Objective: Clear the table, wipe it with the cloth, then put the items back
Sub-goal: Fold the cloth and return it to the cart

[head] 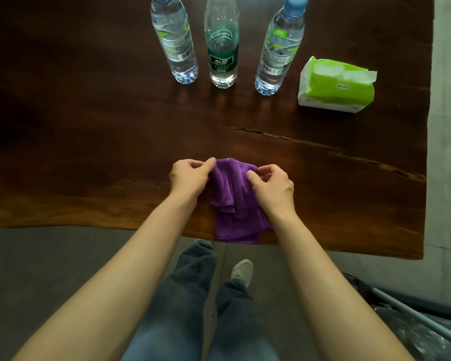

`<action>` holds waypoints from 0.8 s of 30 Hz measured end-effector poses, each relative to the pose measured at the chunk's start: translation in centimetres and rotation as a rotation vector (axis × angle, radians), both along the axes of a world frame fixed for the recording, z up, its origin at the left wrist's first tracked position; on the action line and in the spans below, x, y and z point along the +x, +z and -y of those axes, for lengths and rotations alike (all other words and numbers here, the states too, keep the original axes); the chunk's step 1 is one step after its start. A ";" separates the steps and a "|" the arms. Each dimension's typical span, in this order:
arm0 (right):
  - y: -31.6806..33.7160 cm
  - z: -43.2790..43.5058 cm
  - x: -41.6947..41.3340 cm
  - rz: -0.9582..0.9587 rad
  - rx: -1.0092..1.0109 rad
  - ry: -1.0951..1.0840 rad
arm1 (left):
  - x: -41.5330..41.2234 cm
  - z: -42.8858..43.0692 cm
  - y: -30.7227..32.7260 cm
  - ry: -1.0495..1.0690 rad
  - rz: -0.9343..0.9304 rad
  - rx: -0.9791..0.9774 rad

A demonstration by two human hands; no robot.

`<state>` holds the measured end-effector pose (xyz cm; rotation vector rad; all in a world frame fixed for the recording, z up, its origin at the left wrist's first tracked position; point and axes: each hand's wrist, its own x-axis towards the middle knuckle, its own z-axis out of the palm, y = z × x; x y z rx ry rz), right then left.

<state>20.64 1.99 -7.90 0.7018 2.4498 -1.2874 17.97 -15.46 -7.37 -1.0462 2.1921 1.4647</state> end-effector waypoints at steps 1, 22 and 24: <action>-0.1 0.1 -0.1 0.006 -0.001 -0.011 | -0.2 0.1 0.0 -0.025 0.002 -0.030; 4.3 -0.9 3.0 0.012 -0.806 -0.276 | 0.1 2.2 7.2 -0.434 -0.273 0.366; 5.6 -1.5 3.7 -0.048 -0.854 -0.332 | -0.1 1.9 8.9 -0.475 -0.313 0.429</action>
